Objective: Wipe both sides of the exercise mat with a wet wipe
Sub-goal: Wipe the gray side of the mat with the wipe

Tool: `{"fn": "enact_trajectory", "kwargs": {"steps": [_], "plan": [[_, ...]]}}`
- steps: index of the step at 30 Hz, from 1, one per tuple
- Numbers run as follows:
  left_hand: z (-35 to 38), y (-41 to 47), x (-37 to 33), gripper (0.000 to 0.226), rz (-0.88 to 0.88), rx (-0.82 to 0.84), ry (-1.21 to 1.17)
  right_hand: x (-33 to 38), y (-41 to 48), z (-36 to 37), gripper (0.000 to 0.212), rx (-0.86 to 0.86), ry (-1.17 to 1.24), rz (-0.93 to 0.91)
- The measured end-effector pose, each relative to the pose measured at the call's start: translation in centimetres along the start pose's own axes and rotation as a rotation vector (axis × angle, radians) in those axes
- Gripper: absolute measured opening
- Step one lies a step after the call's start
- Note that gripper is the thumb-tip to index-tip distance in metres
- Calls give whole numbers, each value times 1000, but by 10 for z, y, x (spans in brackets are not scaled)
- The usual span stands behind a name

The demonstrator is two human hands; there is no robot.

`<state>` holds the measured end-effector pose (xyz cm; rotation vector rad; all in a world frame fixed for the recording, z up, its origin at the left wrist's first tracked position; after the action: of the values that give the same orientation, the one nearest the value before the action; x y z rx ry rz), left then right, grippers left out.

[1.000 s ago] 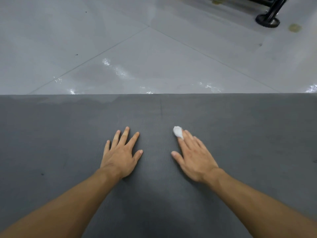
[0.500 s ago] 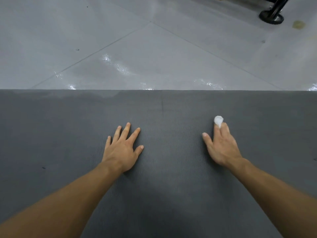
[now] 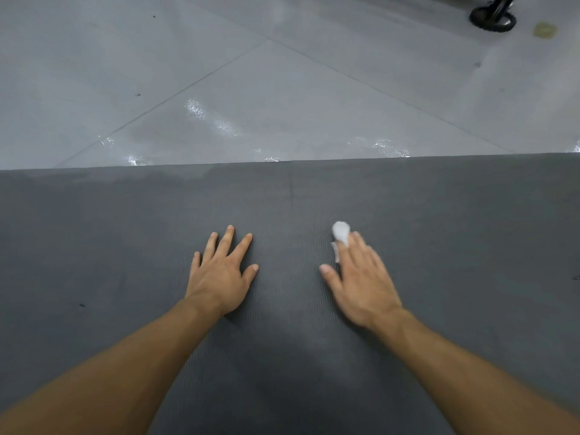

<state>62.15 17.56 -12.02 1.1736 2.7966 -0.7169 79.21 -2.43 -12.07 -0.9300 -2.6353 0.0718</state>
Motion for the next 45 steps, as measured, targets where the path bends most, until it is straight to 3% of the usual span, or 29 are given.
{"fn": "enact_trajectory", "kwargs": {"steps": [9, 13, 21, 25, 29, 32, 36, 39, 45], "plan": [[-3, 0, -1, 69, 1, 48, 8, -134, 0, -46, 90, -76, 20, 460], [-2, 1, 0, 70, 5, 55, 28, -107, 6, -40, 89, -46, 60, 405], [-3, 1, -3, 70, -3, 74, 45, 44, -9, 3, 86, 52, 92, -19], [-4, 0, -3, 70, -9, 58, 39, 81, -27, 12, 80, 96, 57, -189], [-4, 0, -3, 70, 0, 79, 34, 41, -15, 4, 83, 68, 33, -100], [-4, -1, -2, 71, 10, 85, 36, -14, -4, -7, 89, 20, 18, 49], [-3, -1, -1, 71, 19, 71, 34, -89, -4, -33, 76, -72, 1, 275], [-1, -1, 0, 70, 22, 57, 25, -125, -13, -42, 81, -83, -1, 417], [2, 0, 2, 69, 21, 41, 24, -81, -16, -18, 84, -63, 45, 284]]}}
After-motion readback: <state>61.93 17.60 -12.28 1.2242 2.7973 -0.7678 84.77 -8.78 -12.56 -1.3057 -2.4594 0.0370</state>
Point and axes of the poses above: each hand's wrist, its own y-axis towards the middle knuckle, its own z-axis out of the palm, x = y × z, the point moved 8 cm from there along y, towards the middle knuckle
